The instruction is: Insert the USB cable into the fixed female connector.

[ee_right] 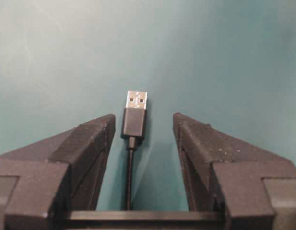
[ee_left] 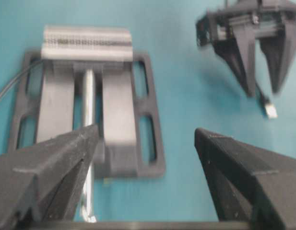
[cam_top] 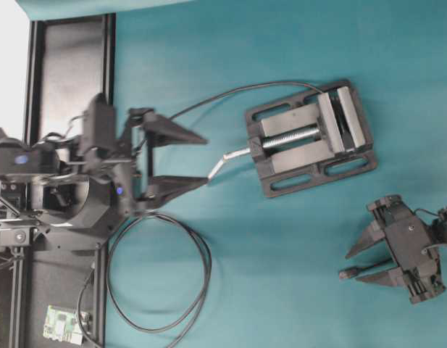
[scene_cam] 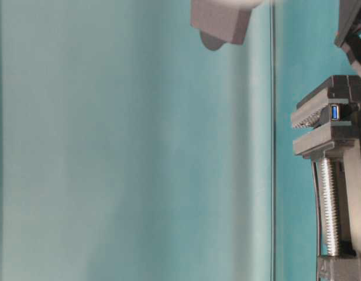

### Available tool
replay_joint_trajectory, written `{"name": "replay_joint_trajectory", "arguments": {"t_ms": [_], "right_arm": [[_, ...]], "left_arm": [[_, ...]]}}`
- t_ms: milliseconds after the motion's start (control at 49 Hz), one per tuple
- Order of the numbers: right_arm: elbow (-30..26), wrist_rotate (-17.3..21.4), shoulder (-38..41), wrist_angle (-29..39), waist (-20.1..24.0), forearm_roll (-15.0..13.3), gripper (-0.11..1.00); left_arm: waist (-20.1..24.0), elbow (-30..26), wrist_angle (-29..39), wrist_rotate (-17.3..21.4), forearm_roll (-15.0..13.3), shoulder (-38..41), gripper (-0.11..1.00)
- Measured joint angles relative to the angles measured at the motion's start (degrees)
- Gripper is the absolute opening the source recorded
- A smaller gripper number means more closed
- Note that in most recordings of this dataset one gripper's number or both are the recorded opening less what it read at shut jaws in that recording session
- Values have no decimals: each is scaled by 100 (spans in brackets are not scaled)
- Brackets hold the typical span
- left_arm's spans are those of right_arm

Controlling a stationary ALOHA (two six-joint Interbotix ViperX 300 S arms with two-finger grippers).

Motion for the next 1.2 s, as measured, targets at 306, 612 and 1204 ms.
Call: {"name": "replay_joint_trajectory", "arguments": {"t_ms": [306,612,1204], "right_arm": [[-9,62,316,-299,9,0,41],[-18,132,457,-352,53,9,32],[176,123,466,-677,176,26,22]], "left_arm": [[9,211,1626,0,9,-1740,96],[0,281,1661,0,9,-1811,96],[0,281,1635,9,18,-1811,96]]}}
